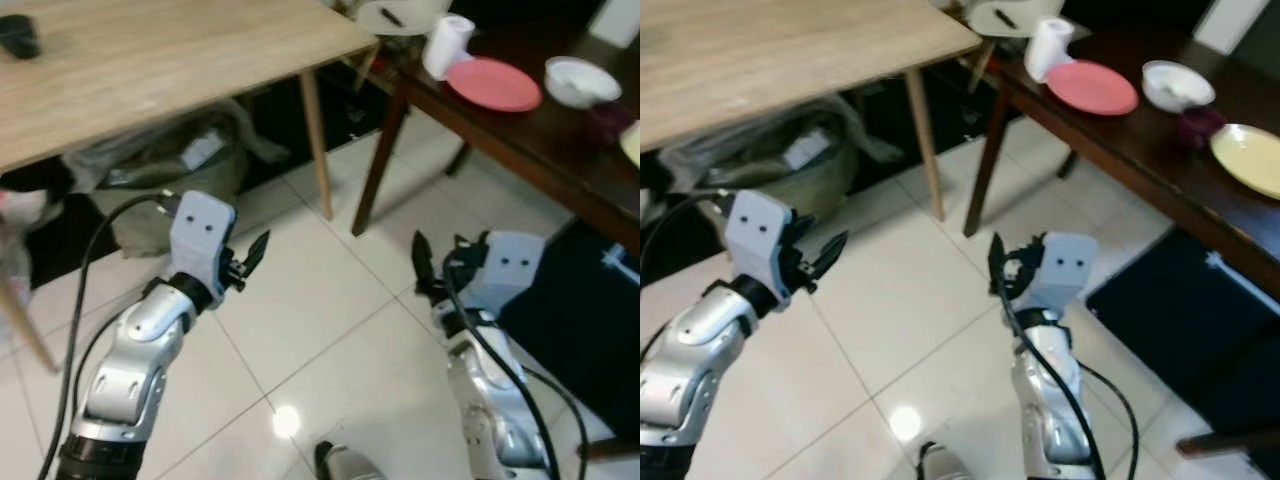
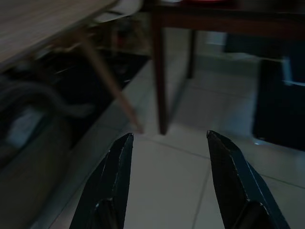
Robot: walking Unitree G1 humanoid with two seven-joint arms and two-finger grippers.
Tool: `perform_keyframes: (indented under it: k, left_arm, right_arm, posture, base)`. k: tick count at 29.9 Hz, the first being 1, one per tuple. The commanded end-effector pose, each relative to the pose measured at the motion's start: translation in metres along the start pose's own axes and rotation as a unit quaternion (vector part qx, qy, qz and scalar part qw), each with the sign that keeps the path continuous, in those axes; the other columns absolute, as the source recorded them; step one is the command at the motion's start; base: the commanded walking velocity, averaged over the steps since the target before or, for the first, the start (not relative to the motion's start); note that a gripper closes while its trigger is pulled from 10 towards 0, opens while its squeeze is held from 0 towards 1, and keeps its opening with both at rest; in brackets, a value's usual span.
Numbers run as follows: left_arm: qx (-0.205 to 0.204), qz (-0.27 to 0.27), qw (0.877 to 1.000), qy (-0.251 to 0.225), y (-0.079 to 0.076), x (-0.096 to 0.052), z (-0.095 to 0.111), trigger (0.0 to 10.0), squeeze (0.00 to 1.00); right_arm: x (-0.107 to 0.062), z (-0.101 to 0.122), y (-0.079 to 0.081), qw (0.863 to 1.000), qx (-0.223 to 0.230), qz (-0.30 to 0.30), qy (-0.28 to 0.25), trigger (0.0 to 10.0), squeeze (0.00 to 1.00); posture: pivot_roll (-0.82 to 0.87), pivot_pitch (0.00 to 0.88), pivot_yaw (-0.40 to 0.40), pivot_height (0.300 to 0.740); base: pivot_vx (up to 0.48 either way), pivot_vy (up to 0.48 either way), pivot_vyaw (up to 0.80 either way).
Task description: Setting the table
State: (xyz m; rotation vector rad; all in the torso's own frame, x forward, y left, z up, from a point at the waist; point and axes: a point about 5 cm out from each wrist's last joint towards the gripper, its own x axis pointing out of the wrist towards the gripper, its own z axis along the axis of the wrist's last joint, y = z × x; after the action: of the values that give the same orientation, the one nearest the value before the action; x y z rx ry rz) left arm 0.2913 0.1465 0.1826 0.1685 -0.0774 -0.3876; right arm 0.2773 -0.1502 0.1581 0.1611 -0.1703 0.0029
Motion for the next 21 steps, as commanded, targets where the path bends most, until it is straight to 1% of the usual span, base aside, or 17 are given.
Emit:
perform_keyframes:
  k: [1, 8, 11, 13, 15, 16, 17, 18, 19, 21]
  left_arm:
    - [-0.005, -0.012, 1.000, 0.003, -0.005, 0.000, -0.001, 10.0, 0.28]
    - [-0.004, -0.015, 1.000, 0.006, -0.005, 0.000, -0.003, 10.0, 0.28]
    - [-0.002, -0.012, 1.000, 0.013, -0.004, -0.002, -0.010, 10.0, 0.29]
    - [-0.002, -0.004, 1.000, 0.031, -0.002, -0.005, -0.021, 10.0, 0.29]
    - [-0.001, 0.005, 0.999, 0.054, -0.001, -0.010, -0.035, 10.0, 0.29]
    - [-0.003, 0.009, 0.998, 0.067, -0.001, -0.013, -0.043, 10.0, 0.30]
    - [-0.007, 0.014, 0.996, 0.086, -0.001, -0.018, -0.055, 10.0, 0.29]
    - [-0.007, 0.014, 0.996, 0.086, -0.001, -0.018, -0.055, 10.0, 0.29]
    - [-0.008, 0.016, 0.995, 0.097, -0.002, -0.022, -0.063, 10.0, 0.29]
    - [-0.006, 0.015, 0.995, 0.103, -0.003, -0.025, -0.066, 10.0, 0.29]
  right_arm:
    - [-0.002, -0.002, -0.003, 1.000, 0.001, -0.009, 0.006, 10.0, 0.00]
    - [-0.003, -0.003, -0.003, 1.000, 0.001, -0.009, 0.006, 10.0, 0.00]
    - [-0.004, -0.006, -0.003, 1.000, 0.000, -0.010, 0.011, 10.0, 0.00]
    - [-0.006, -0.012, -0.003, 1.000, -0.011, -0.003, 0.019, 10.0, 0.00]
    - [-0.010, -0.023, -0.003, 0.998, -0.038, 0.008, 0.039, 10.0, 0.00]
    - [-0.013, -0.033, -0.004, 0.996, -0.058, 0.015, 0.061, 10.0, 0.00]
    - [-0.019, -0.049, -0.005, 0.992, -0.076, 0.026, 0.094, 10.0, 0.00]
    - [-0.019, -0.049, -0.005, 0.992, -0.076, 0.026, 0.094, 10.0, 0.00]
    - [-0.023, -0.058, -0.005, 0.991, -0.076, 0.032, 0.110, 10.0, 0.00]
    - [-0.025, -0.061, -0.003, 0.990, -0.076, 0.036, 0.114, 10.0, 0.00]
  posture:
    - [-0.11, 0.104, 0.053, 0.740]
    - [-0.12, 0.105, 0.057, 0.740]
    - [-0.12, 0.105, 0.057, 0.740]
    - [-0.12, 0.105, 0.057, 0.740]
    - [-0.12, 0.103, 0.055, 0.740]
    - [-0.12, 0.101, 0.051, 0.740]
    - [-0.13, 0.101, 0.049, 0.740]
    - [-0.13, 0.101, 0.049, 0.740]
    - [-0.13, 0.101, 0.048, 0.740]
    - [-0.13, 0.100, 0.046, 0.740]
  base:
    - [0.000, 0.000, -0.80]
    - [0.000, 0.000, -0.80]
    - [0.000, 0.000, -0.80]
    - [0.000, 0.000, -0.80]
    - [0.000, 0.000, -0.80]
    - [0.000, 0.000, -0.80]
    - [0.000, 0.000, -0.80]
    - [0.000, 0.000, -0.80]
    - [0.000, 0.000, -0.80]
    - [0.000, 0.000, -0.80]
